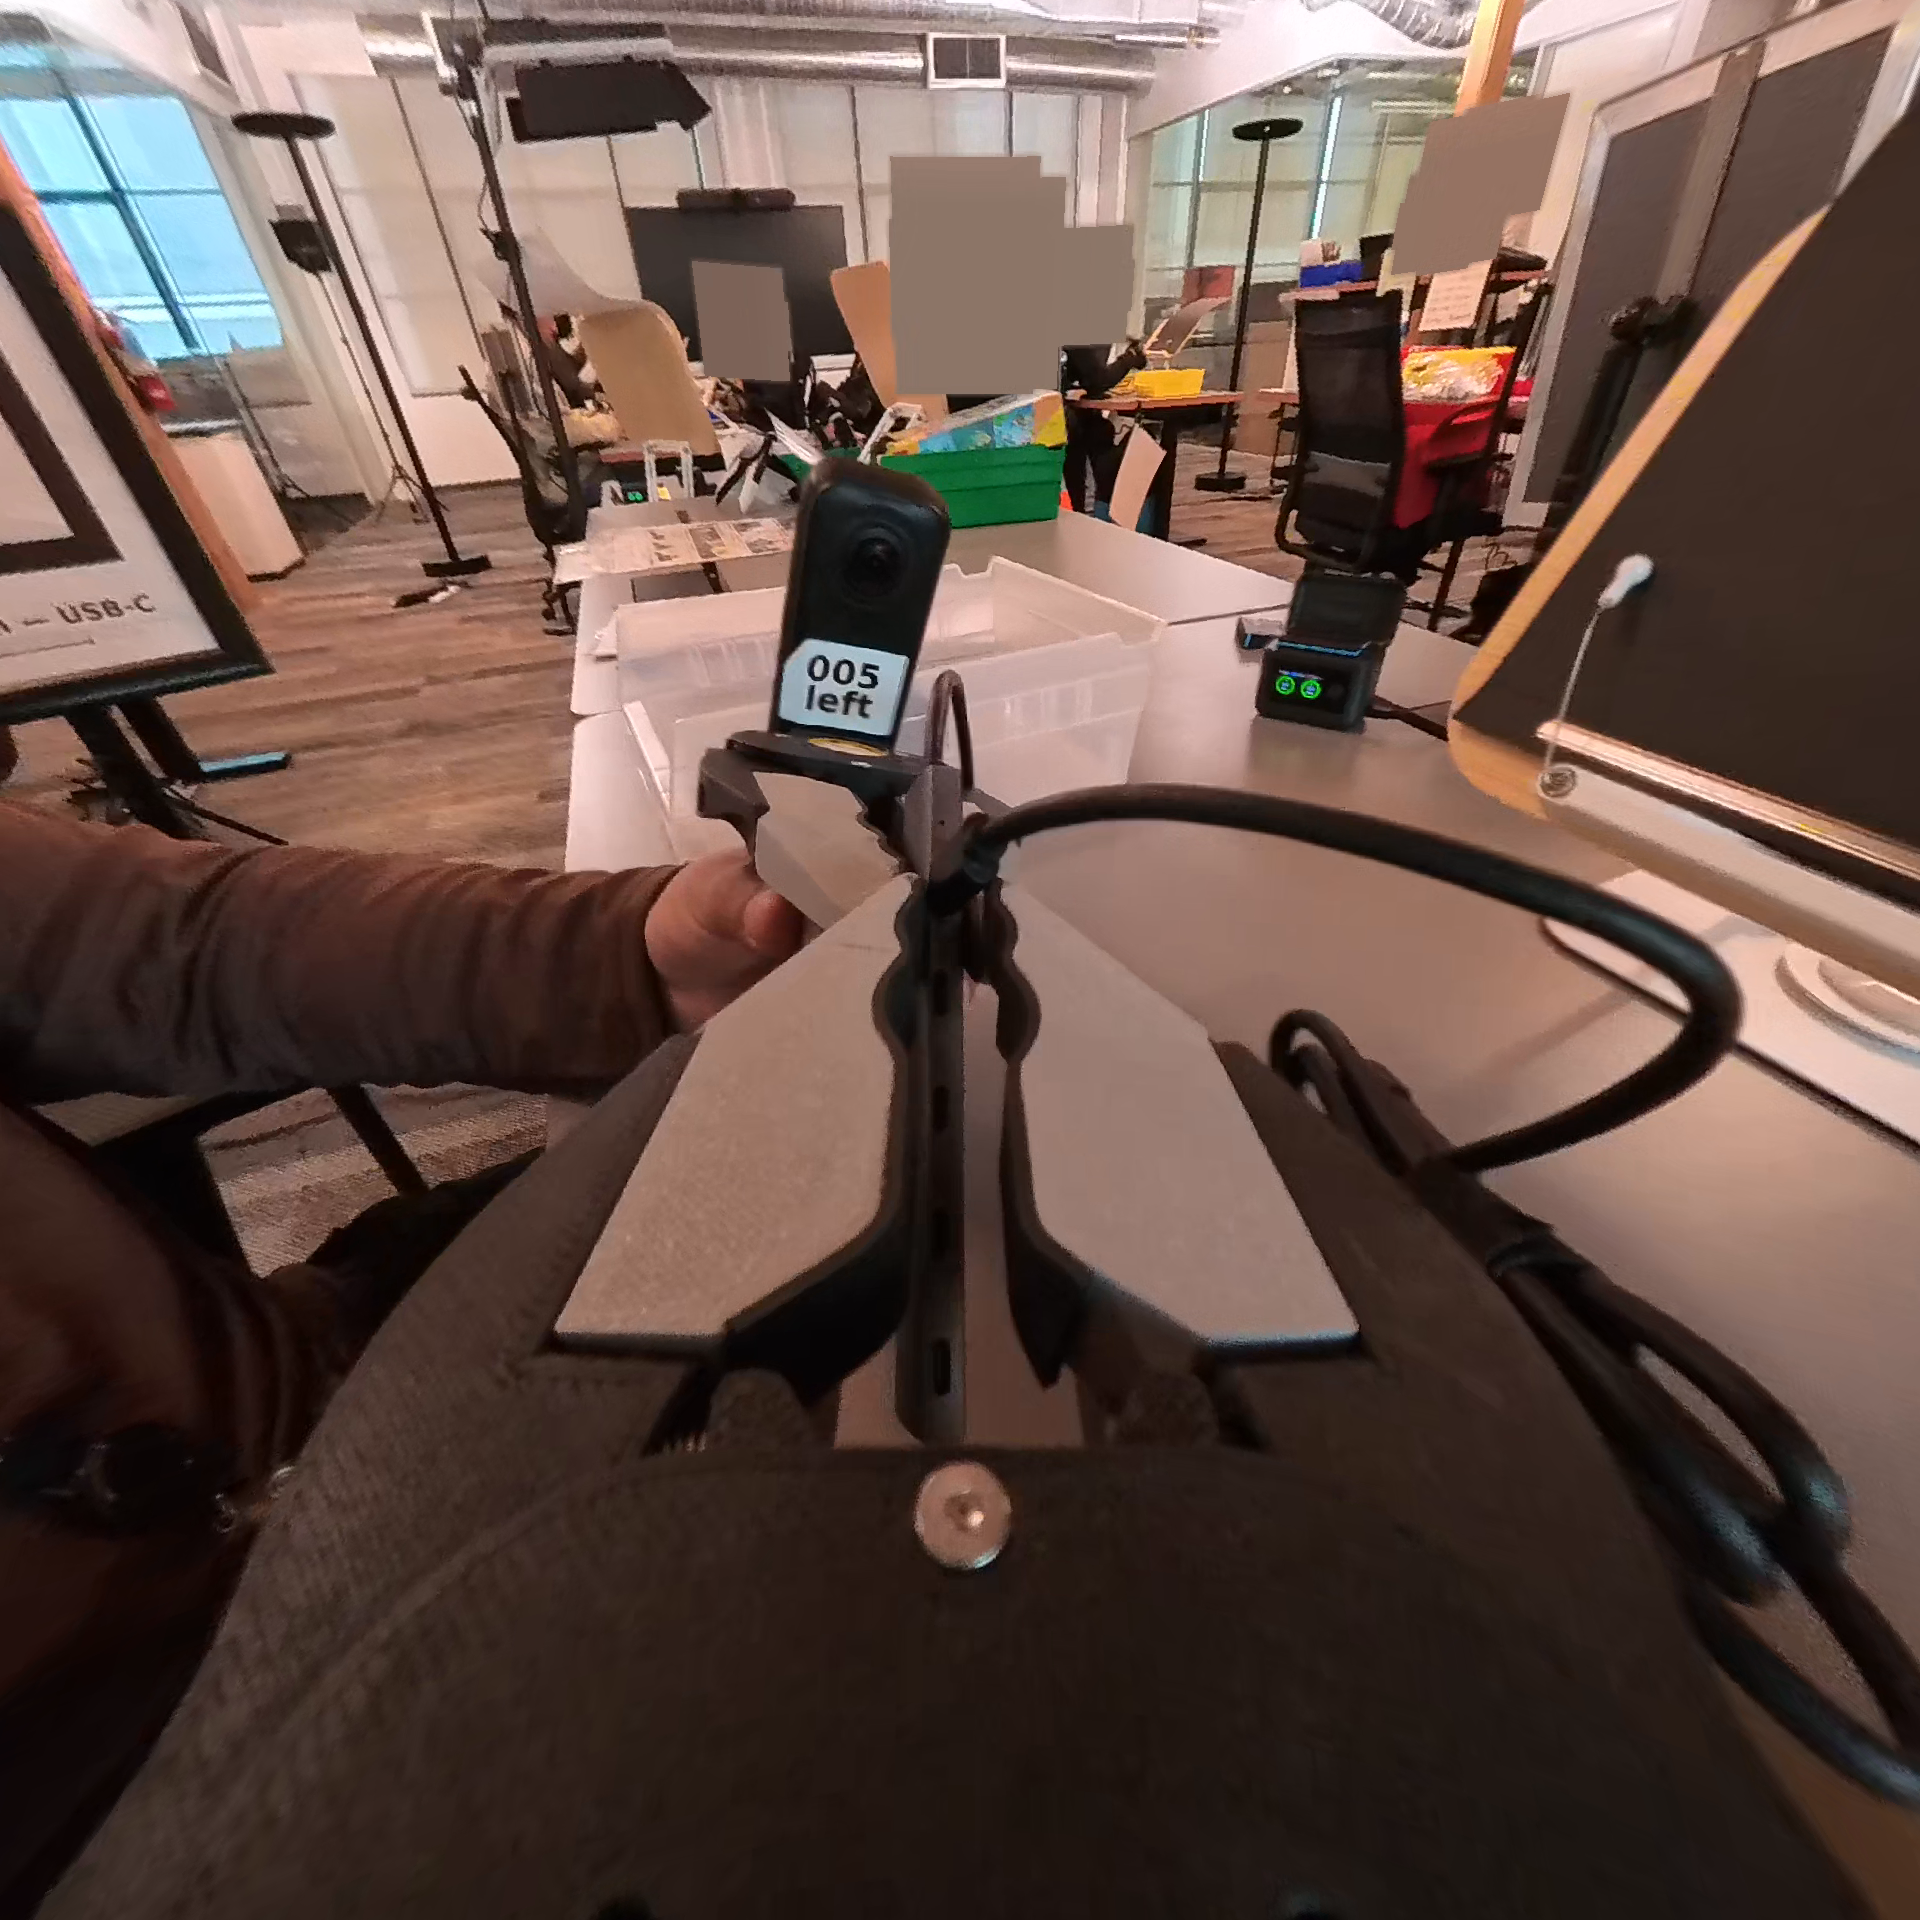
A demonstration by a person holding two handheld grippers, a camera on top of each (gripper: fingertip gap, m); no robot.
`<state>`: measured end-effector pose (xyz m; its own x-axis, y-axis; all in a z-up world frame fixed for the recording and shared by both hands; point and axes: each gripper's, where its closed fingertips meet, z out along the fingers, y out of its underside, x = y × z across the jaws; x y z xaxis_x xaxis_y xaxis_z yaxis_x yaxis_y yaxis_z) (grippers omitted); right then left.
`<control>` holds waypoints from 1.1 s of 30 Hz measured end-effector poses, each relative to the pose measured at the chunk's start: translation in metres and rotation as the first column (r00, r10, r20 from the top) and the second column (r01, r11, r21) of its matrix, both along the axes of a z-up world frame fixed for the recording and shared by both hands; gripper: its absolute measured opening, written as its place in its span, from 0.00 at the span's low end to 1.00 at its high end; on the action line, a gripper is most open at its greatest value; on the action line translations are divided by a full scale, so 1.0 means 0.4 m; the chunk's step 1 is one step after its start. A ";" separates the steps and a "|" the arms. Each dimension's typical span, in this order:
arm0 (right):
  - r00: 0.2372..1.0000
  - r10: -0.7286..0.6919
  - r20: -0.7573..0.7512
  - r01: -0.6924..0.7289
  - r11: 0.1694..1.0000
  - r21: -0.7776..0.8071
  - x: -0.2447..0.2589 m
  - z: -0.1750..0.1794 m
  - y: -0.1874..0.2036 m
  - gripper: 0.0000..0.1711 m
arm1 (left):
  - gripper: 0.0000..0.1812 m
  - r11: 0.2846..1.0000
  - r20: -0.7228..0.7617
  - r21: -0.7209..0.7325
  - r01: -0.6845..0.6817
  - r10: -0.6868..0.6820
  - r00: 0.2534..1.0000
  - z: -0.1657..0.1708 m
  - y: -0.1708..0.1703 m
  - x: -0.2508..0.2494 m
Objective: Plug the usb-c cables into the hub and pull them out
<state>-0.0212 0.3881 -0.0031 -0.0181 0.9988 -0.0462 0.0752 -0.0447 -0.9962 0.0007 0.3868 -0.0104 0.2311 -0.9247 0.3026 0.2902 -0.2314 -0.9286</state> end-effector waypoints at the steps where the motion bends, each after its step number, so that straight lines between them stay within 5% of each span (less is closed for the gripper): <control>1: 1.000 0.007 -0.002 -0.007 1.000 -0.003 -0.001 0.004 -0.004 0.04 | 0.04 1.000 0.007 0.004 0.009 -0.009 1.000 0.004 -0.004 -0.001; 8: 0.996 0.034 -0.076 -0.043 0.993 -0.109 -0.012 0.016 -0.010 0.02 | 0.05 0.996 -0.020 0.075 -0.041 0.043 0.999 0.011 -0.004 -0.012; 18: 0.940 -0.084 -0.331 -0.001 0.968 -0.250 -0.075 0.064 0.029 0.02 | 0.04 0.994 0.180 -0.013 -0.108 0.108 0.978 0.060 0.028 -0.087; 21: 0.787 -0.262 -0.558 0.041 0.925 -0.377 0.025 0.162 0.130 0.02 | 0.05 0.994 0.181 -0.001 -0.112 0.110 0.977 0.062 0.016 -0.104; 23: 0.746 -0.218 -0.629 -0.029 0.933 -0.358 0.082 0.223 0.162 0.01 | 0.04 0.992 0.156 0.014 -0.126 0.123 0.980 0.059 0.014 -0.097; 27: 0.922 -0.056 -0.384 -0.051 0.963 -0.263 0.014 0.198 0.091 0.02 | 0.04 0.994 0.087 0.084 -0.072 0.065 0.994 0.057 -0.011 -0.045; 33: 0.995 -0.044 -0.095 0.027 0.986 -0.166 0.130 0.183 0.031 0.04 | 0.04 0.993 0.022 0.117 -0.017 0.014 1.000 0.042 -0.034 -0.006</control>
